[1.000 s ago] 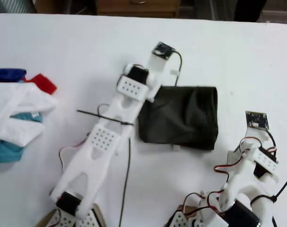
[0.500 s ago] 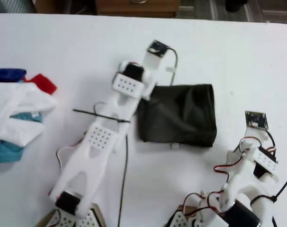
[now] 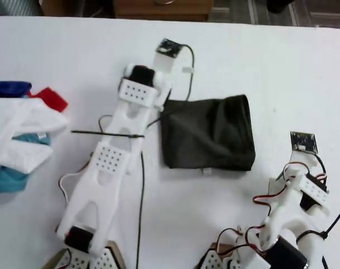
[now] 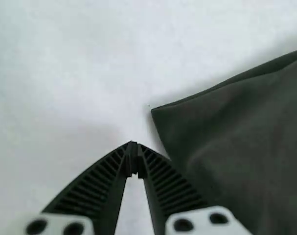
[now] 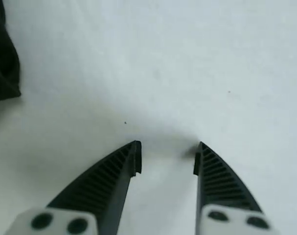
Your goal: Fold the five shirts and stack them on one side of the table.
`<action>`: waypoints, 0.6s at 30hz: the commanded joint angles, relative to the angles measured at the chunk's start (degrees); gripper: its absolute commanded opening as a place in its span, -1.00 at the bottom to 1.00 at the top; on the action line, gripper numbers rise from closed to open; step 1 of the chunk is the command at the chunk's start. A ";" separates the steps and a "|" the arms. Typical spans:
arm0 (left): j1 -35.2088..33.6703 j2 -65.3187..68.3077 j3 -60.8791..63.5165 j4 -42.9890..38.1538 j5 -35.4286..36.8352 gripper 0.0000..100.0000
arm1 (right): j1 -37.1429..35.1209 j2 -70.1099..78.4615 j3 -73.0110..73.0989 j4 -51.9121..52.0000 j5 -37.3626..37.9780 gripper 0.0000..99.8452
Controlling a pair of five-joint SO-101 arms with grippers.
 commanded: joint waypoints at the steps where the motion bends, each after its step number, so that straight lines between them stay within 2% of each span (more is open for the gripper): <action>1: -4.22 -9.76 -1.27 1.76 -0.26 -0.95 | -2.33 -1.19 -6.07 2.59 -0.26 -0.73; 4: -7.21 -16.18 -1.10 1.76 -0.44 -0.95 | -5.23 -0.57 -15.56 9.89 -4.22 -0.96; 7: -10.11 -23.12 -1.10 1.76 -0.44 -0.95 | -9.10 -0.57 -27.16 17.63 -11.08 -0.91; 11: -14.15 -32.70 2.68 1.85 -0.44 -0.95 | -19.12 1.98 -43.69 26.51 -12.40 -0.90; 14: -16.88 -40.88 13.23 1.85 -0.44 -0.95 | -26.33 9.63 -56.62 30.99 -12.84 -0.90; 18: -18.99 -55.56 34.95 1.76 -0.44 -0.95 | -31.43 25.27 -73.67 36.53 -17.23 -0.90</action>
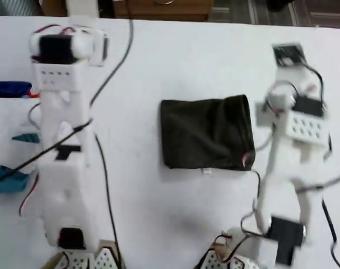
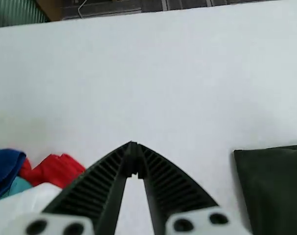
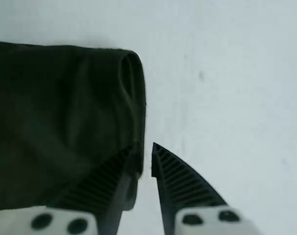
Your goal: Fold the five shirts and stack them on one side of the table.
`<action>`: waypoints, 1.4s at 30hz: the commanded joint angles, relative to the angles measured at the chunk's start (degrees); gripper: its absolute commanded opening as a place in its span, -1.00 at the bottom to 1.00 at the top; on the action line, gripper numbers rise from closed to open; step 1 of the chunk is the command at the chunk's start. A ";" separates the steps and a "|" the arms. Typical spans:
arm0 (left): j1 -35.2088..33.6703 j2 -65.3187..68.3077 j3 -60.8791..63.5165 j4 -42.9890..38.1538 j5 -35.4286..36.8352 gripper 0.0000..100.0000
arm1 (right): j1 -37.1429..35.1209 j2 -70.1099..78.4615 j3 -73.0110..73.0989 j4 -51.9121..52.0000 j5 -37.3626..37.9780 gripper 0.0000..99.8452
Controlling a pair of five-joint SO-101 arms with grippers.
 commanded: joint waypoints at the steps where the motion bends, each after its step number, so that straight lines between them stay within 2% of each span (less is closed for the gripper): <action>1: -1.67 -17.23 20.18 1.23 -0.53 -0.95 | -4.00 13.93 -17.49 5.32 -2.64 -0.90; 4: -2.64 -30.24 38.90 0.35 -0.79 -0.95 | -5.93 25.63 -28.04 9.27 -2.81 -0.90; 6: -4.66 -38.42 52.18 -2.99 -0.79 -0.95 | -6.81 32.31 -34.64 10.86 -2.73 -0.90; 9: -8.09 -49.05 73.36 -12.92 -1.32 -0.95 | -8.04 40.48 -44.22 13.76 -2.73 -0.90; 13: -10.73 -59.78 101.49 -29.71 -8.09 -0.95 | -9.45 49.27 -55.30 17.45 -2.64 -0.90; 18: -12.22 -68.13 125.23 -46.24 -11.69 -0.95 | -5.41 59.38 -65.32 17.54 0.97 -0.90; 22: -11.96 -70.95 135.25 -54.07 -12.13 -0.95 | -2.24 65.98 -70.95 18.68 1.32 -0.90; 27: -11.87 -71.03 142.73 -61.63 -11.78 -0.95 | -1.80 66.42 -79.74 24.75 1.32 -0.90; 35: -11.87 -71.12 147.03 -65.67 -11.69 -0.95 | -2.33 58.33 -81.76 25.80 1.05 -0.89; 38: -11.78 -71.12 147.21 -66.29 -11.60 -0.95 | -3.30 51.56 -77.10 25.80 1.05 -0.89; 42: -11.78 -71.12 147.30 -66.64 -11.60 -0.95 | -4.26 37.76 -59.69 25.80 1.14 -0.89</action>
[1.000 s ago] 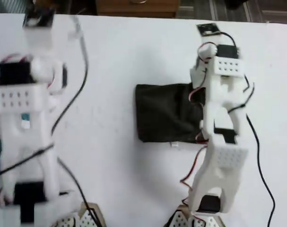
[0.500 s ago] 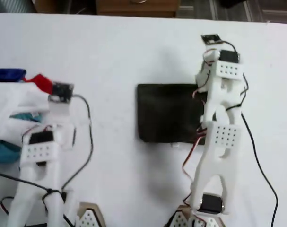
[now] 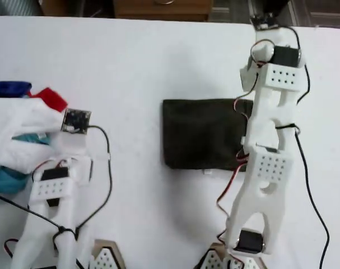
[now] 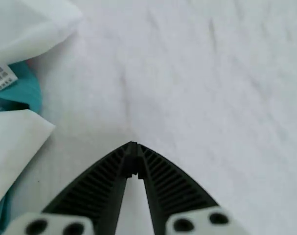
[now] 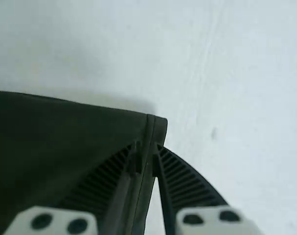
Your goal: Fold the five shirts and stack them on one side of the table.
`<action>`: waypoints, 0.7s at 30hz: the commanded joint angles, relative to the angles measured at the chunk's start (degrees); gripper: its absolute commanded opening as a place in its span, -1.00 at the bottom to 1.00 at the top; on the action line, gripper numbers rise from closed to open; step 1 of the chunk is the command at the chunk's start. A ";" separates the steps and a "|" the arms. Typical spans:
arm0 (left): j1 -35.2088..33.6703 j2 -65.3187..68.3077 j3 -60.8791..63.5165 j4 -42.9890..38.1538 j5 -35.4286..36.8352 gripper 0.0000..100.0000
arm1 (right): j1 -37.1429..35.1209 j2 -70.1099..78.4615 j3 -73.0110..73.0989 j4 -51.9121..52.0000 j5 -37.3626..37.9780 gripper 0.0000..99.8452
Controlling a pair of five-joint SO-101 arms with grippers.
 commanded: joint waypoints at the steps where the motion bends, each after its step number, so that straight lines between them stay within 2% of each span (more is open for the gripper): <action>1: -0.26 -1.14 -0.22 -0.97 0.00 -0.95 | -1.71 -16.92 15.56 1.36 0.35 -0.89; 6: -0.18 -1.05 -0.13 -0.97 0.00 -0.95 | -4.53 -32.48 42.20 0.66 0.53 -0.89; 10: 1.76 -1.05 -0.04 -0.97 0.00 -0.95 | -5.49 -35.38 55.21 -4.44 0.53 -0.88; 16: 2.73 -1.41 0.84 -0.97 -0.44 -0.95 | -4.79 -31.25 61.45 -16.92 0.09 -0.56; 21: 2.64 -1.41 0.84 -0.97 -0.44 -0.95 | -4.18 -24.92 61.19 -21.85 0.00 -0.53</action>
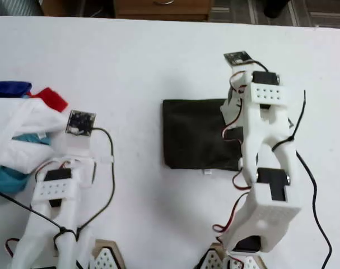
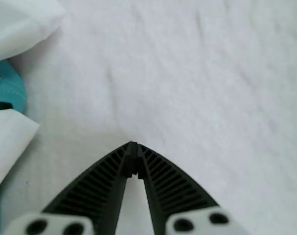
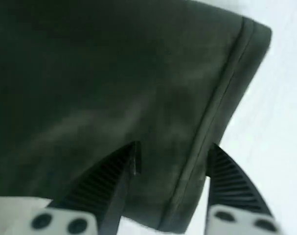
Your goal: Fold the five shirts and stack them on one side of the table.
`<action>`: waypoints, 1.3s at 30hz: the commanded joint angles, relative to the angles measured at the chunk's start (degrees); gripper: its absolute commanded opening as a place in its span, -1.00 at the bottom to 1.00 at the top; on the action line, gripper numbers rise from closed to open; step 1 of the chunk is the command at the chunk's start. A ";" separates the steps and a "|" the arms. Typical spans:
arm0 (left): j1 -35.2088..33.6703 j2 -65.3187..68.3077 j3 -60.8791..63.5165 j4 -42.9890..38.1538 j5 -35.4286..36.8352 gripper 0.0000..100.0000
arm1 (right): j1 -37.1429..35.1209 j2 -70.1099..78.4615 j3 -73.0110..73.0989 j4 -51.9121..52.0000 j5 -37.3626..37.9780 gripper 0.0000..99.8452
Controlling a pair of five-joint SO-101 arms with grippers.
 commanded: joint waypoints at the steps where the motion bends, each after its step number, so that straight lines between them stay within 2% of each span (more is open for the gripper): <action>1: 0.88 -1.41 -0.22 -0.97 -0.44 -0.95 | 1.01 2.77 -0.53 -2.77 0.00 -0.53; 4: 0.88 -1.41 -0.22 -0.97 -0.44 -0.95 | 1.98 5.49 -2.90 -2.24 0.00 -0.51; 10: 0.88 -1.41 -0.13 -0.97 -0.44 -0.95 | 3.82 9.71 -8.09 -0.31 0.00 -0.35; 21: 0.97 -1.41 -0.22 -0.97 -0.44 -0.95 | 1.63 24.66 -16.35 0.13 0.00 -0.35; 26: 0.97 -1.41 -0.22 -0.97 -0.44 -0.95 | 1.36 31.43 -25.85 8.92 0.26 -0.36; 28: 0.97 -1.41 -0.22 -0.97 -0.44 -0.95 | 0.66 33.98 -30.15 13.05 0.62 -0.48; 31: 0.97 -1.41 -0.22 -0.97 -0.44 -0.95 | -0.40 37.76 -36.40 17.36 0.62 -0.98; 33: 0.97 -1.41 -0.22 -0.97 -0.44 -0.95 | -0.92 39.96 -39.82 19.56 0.62 -0.90; 35: 0.88 -1.41 -0.22 -0.97 -0.44 -0.95 | -0.92 41.63 -42.46 20.09 0.62 -0.98; 39: 0.88 -1.41 -0.22 -0.97 -0.44 -0.95 | 1.36 42.59 -46.86 20.09 0.70 -0.96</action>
